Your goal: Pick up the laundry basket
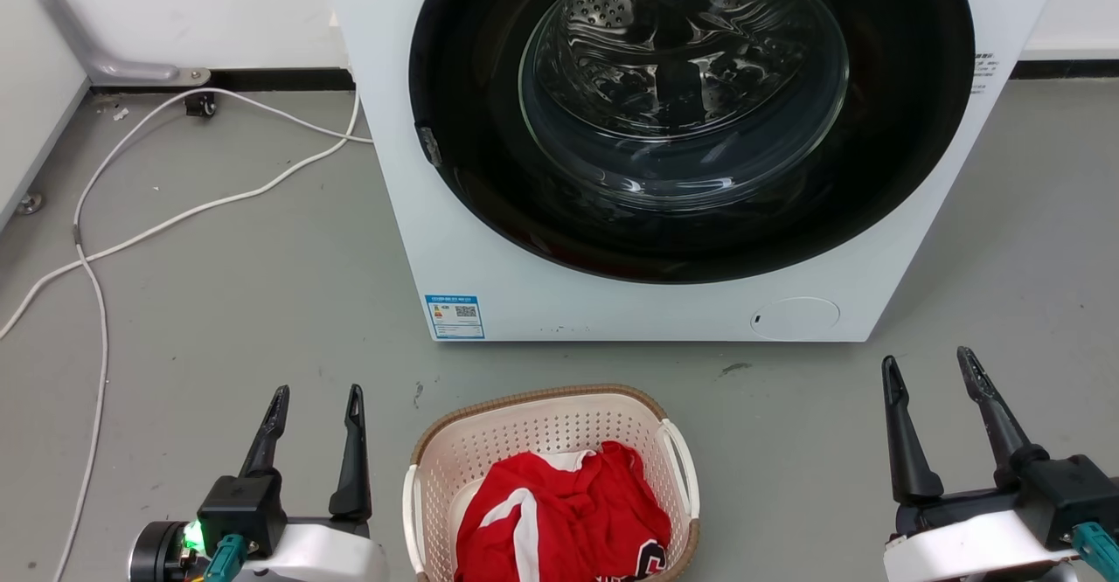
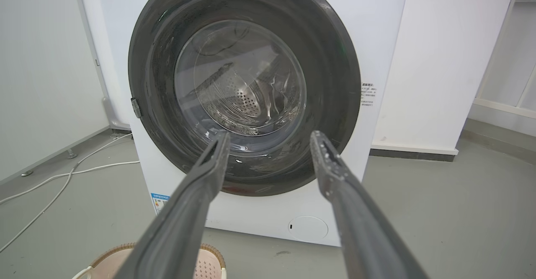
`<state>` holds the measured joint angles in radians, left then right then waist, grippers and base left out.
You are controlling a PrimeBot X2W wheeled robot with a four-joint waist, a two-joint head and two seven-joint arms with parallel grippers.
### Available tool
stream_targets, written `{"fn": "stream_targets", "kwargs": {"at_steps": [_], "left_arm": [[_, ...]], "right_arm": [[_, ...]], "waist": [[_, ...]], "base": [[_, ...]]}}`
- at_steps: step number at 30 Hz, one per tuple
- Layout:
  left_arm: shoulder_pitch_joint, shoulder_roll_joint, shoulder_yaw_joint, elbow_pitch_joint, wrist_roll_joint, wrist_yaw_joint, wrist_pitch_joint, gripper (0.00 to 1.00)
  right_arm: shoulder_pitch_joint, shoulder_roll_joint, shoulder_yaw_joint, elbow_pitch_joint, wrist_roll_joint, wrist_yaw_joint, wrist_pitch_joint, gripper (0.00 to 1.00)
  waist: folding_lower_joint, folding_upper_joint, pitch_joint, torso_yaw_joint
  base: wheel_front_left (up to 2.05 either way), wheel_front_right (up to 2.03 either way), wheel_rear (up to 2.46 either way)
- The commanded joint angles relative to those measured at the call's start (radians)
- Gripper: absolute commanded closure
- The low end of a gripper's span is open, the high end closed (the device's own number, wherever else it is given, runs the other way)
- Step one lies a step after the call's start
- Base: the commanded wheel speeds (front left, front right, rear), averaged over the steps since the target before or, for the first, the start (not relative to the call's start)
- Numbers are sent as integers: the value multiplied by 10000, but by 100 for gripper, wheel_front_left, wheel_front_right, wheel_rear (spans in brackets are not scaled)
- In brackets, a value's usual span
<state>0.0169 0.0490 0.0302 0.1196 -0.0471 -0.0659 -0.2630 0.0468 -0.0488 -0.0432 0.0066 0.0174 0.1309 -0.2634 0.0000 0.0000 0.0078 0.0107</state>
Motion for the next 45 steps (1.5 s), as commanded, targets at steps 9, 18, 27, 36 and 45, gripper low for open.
{"fn": "stream_targets", "kwargs": {"at_steps": [9,18,27,36,45], "left_arm": [[49,23,35,11,-49,-5,-28,0],[-607,83,206,938,110,-230,-28,0],[-1784,368,97,2846,47,-471,-28,0],[-3539,500,1,5183,-376,-617,-28,0],[-5037,620,-155,6753,-585,-639,-28,0]], "right_arm": [[6,-26,-25,31,94,-3,-21,0],[-472,-25,226,584,-206,-3,-20,0],[-1426,-21,814,1930,-372,-5,-20,0],[-3279,-18,1595,4275,-612,-5,-20,0],[-5090,-20,2146,6069,-869,-5,-20,0]], "waist": [[0,0,-2,9],[0,0,208,109],[0,0,924,227],[0,0,2777,187],[0,0,4625,198]], "base": [[0,0,0],[0,0,0],[0,0,0],[0,0,0],[0,0,0]]}}
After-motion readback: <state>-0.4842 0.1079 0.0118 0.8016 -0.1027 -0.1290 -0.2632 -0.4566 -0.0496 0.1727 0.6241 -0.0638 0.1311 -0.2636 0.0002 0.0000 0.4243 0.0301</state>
